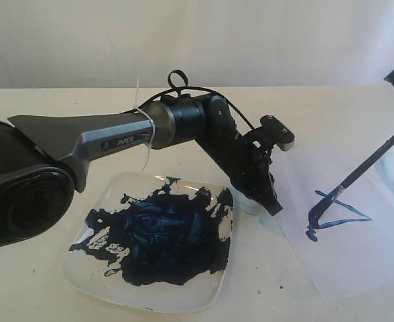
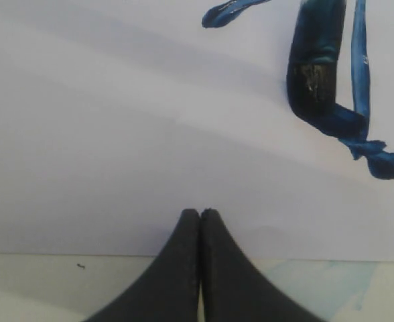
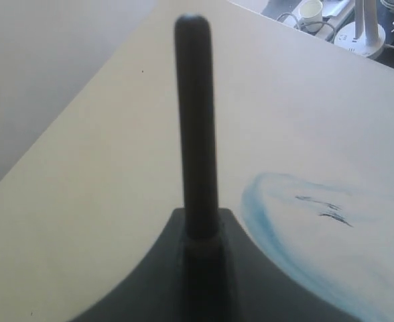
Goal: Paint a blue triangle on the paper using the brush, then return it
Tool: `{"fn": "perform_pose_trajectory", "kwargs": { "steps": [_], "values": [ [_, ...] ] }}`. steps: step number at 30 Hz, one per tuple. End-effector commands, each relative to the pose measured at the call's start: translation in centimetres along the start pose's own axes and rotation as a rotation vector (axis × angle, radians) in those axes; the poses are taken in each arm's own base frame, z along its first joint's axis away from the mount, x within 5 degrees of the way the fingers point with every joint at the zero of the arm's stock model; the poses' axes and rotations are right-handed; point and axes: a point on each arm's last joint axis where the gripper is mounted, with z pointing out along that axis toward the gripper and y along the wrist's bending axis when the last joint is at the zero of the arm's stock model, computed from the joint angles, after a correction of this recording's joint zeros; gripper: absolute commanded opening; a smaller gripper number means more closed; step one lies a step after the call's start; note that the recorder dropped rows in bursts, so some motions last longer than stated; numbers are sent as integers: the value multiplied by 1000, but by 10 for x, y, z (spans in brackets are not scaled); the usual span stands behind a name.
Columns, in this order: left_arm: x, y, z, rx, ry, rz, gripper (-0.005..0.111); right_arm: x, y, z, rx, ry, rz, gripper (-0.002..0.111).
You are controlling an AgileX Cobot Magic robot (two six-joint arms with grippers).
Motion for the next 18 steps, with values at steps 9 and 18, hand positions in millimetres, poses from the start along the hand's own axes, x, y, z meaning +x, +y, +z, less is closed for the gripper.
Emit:
{"fn": "perform_pose_trajectory", "kwargs": {
  "steps": [9, 18],
  "values": [
    [5, -3, 2, 34, 40, 2, 0, -8, 5, 7, 11, -31, 0, 0],
    [5, -3, 2, 34, 40, 2, 0, -12, 9, 14, 17, -41, 1, 0]
  ]
}}
